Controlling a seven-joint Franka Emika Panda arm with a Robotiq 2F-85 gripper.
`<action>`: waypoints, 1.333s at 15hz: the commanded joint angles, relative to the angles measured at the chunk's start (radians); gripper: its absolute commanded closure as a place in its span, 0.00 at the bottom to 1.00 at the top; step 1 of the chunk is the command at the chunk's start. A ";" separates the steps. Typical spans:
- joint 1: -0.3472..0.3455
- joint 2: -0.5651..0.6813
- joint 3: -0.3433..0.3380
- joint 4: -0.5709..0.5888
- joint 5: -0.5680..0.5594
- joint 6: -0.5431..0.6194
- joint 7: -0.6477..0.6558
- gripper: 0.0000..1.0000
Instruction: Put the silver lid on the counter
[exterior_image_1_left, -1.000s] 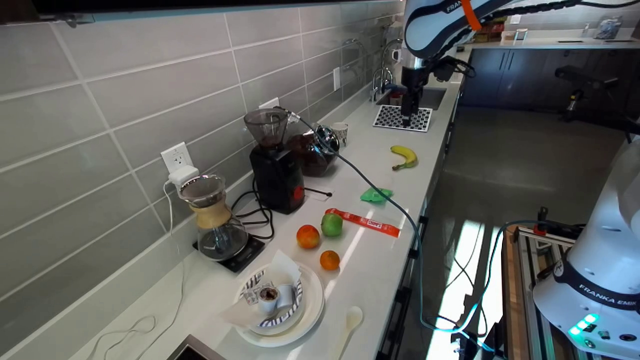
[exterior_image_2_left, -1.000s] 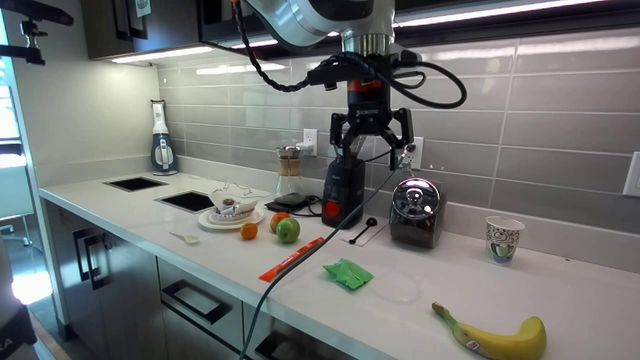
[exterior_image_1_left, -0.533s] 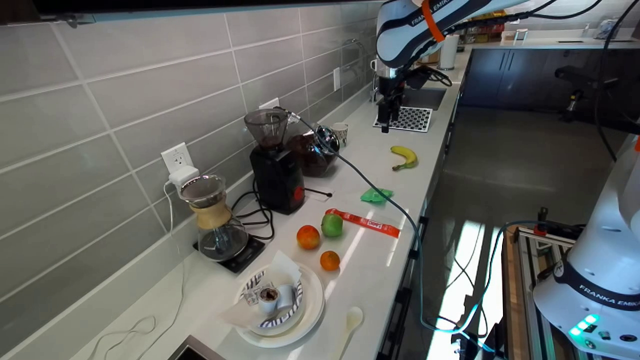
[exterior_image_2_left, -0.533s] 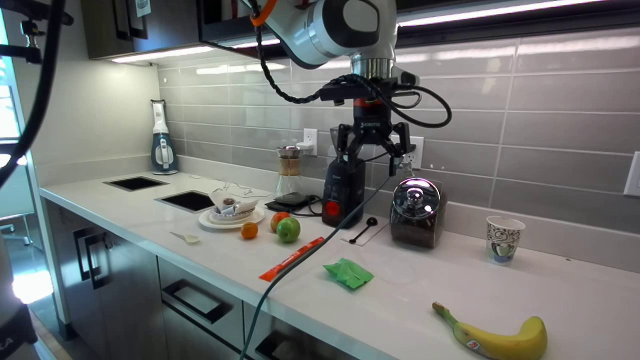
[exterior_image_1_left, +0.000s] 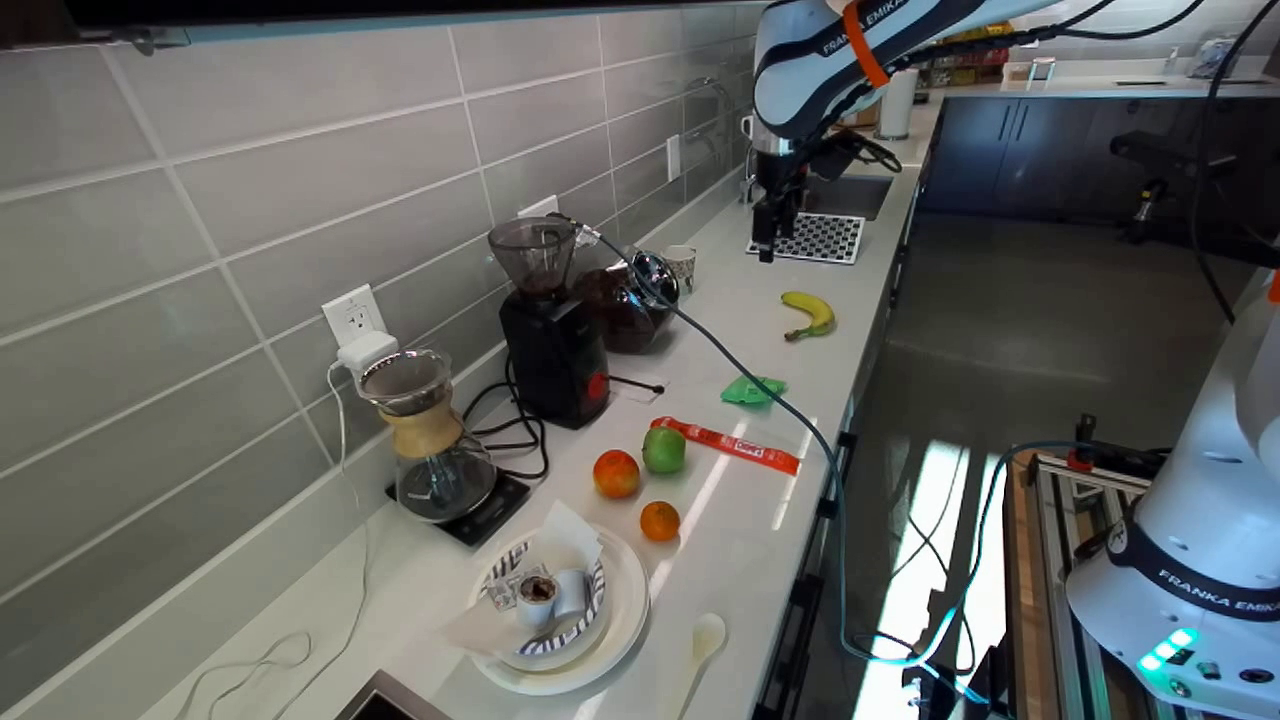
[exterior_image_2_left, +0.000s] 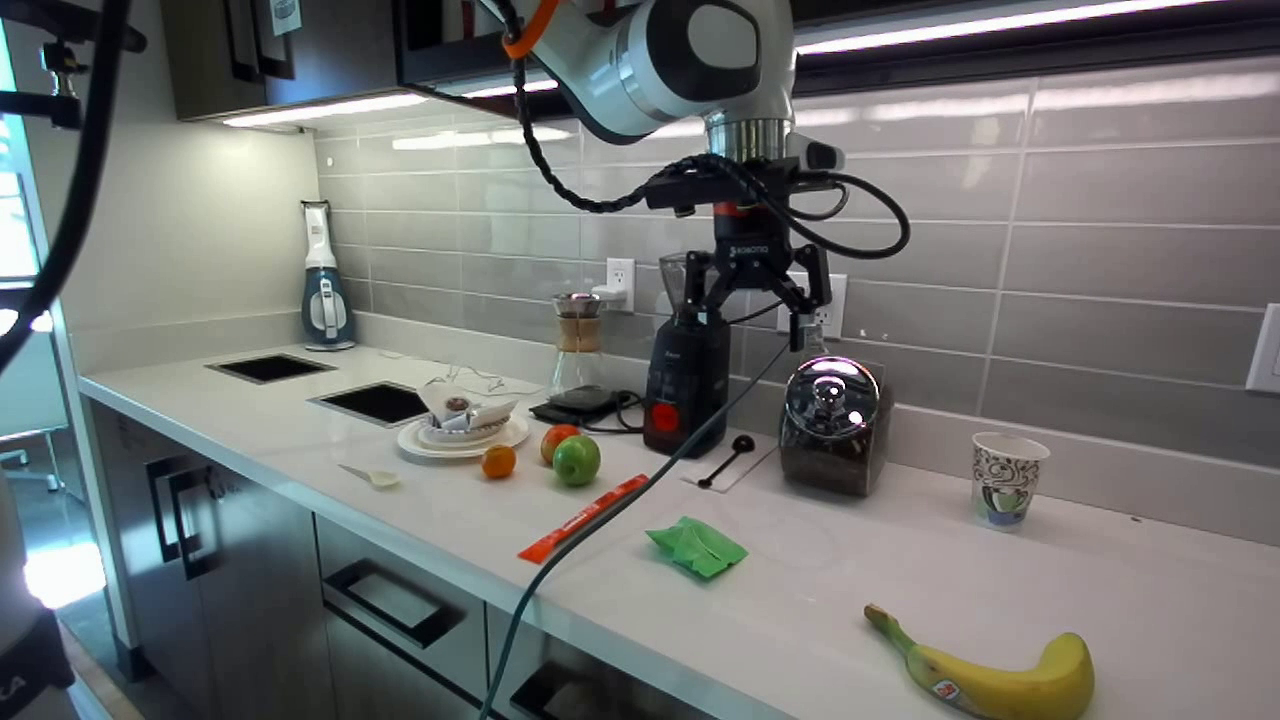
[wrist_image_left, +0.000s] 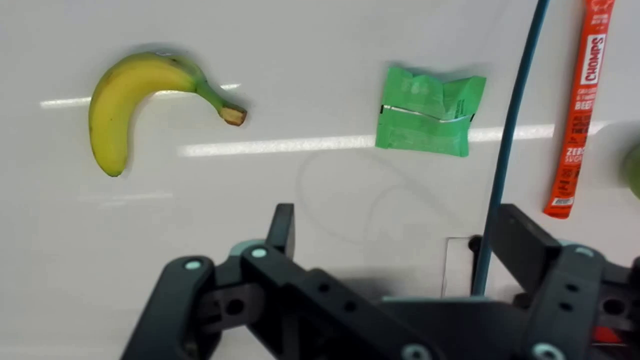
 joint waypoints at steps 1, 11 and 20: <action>-0.021 0.056 0.020 0.009 -0.005 0.097 0.052 0.00; -0.058 0.186 0.074 0.055 0.084 0.341 0.039 0.00; -0.159 0.300 0.158 0.185 0.246 0.397 -0.141 0.00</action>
